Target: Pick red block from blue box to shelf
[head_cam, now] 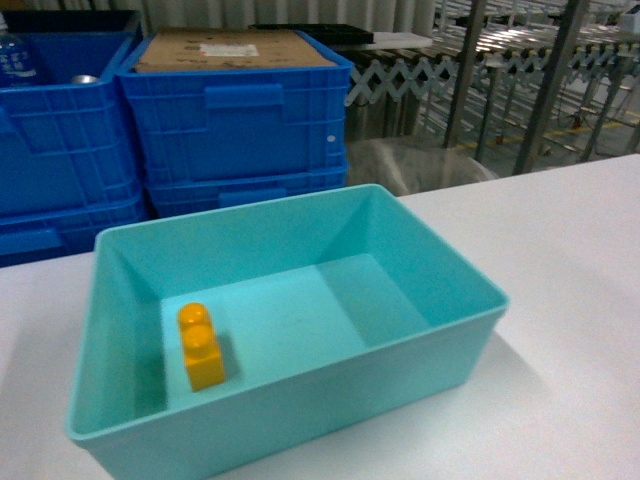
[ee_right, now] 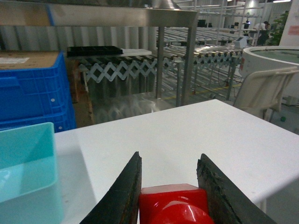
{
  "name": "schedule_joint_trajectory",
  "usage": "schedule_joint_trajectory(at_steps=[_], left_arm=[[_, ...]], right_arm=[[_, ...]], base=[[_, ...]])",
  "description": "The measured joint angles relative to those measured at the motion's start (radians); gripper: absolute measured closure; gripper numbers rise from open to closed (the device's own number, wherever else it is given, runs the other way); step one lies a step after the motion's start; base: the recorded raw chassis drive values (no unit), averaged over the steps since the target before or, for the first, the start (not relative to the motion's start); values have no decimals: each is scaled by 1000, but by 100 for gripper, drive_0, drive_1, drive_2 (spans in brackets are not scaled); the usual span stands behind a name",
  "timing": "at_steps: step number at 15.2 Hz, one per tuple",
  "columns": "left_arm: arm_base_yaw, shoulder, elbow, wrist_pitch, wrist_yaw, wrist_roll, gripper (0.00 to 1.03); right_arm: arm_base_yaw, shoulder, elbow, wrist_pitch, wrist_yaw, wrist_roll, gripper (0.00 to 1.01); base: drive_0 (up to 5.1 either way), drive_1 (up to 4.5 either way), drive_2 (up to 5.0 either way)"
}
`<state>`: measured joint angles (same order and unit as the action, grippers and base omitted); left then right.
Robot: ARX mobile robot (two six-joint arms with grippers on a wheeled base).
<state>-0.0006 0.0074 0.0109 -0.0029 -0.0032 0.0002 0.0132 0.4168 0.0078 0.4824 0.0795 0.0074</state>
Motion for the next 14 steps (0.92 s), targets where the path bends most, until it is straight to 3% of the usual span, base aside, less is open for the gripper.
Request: schedule_joint_trajectory(at_steps=[14], left_arm=[[0, 0, 0, 0, 2, 0, 5]], right_arm=[[0, -2, 0, 0, 2, 0, 72]], base=[[-157, -157, -157]])
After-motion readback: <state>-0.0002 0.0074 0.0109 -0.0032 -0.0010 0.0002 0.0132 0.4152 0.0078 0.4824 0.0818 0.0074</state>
